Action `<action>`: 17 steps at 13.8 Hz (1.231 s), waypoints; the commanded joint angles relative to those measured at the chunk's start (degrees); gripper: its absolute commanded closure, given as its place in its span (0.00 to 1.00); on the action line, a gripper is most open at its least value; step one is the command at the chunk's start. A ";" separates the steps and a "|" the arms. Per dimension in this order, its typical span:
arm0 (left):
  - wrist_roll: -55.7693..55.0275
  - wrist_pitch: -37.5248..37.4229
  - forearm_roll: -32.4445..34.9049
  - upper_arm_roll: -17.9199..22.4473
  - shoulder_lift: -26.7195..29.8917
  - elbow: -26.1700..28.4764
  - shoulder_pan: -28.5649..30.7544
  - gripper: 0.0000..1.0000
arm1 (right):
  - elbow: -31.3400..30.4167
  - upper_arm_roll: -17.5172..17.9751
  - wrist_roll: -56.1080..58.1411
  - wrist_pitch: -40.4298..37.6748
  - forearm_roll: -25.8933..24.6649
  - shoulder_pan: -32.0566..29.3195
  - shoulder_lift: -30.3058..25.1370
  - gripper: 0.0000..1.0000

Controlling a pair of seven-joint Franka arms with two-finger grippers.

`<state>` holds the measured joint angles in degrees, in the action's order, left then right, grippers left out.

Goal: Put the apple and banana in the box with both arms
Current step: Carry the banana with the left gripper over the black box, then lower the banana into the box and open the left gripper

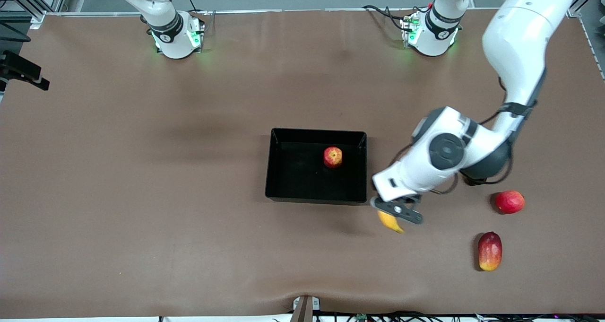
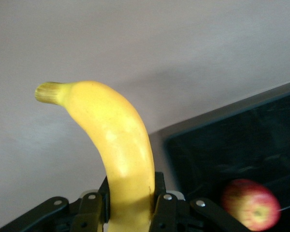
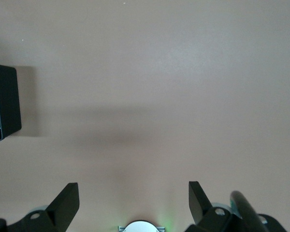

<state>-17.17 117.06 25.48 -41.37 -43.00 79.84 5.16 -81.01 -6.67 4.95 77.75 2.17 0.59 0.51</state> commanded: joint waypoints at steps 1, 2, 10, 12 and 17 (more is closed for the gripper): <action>-9.51 -1.57 0.27 -0.73 -0.41 -1.53 -4.44 1.00 | -1.34 -1.24 0.50 1.69 0.73 0.73 -0.78 0.00; -11.72 -1.57 0.36 -0.65 -0.41 -1.53 -6.29 1.00 | -1.87 -1.15 0.59 2.22 0.64 0.55 -0.77 0.00; -17.37 8.16 1.24 8.91 -2.61 -2.68 -22.98 1.00 | -2.93 -1.06 0.76 1.96 0.29 2.31 -0.95 0.00; -19.30 12.56 1.24 13.04 -3.57 -2.76 -27.29 1.00 | -3.10 -1.15 0.76 1.61 0.11 2.40 -1.12 0.00; -22.12 16.36 0.71 21.76 -7.09 -5.75 -36.27 1.00 | -3.36 -1.68 0.76 1.70 0.11 3.28 -1.30 0.00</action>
<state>-38.22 133.00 25.68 -21.23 -48.02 76.54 -29.25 -83.27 -7.39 5.25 79.48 2.18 2.63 0.52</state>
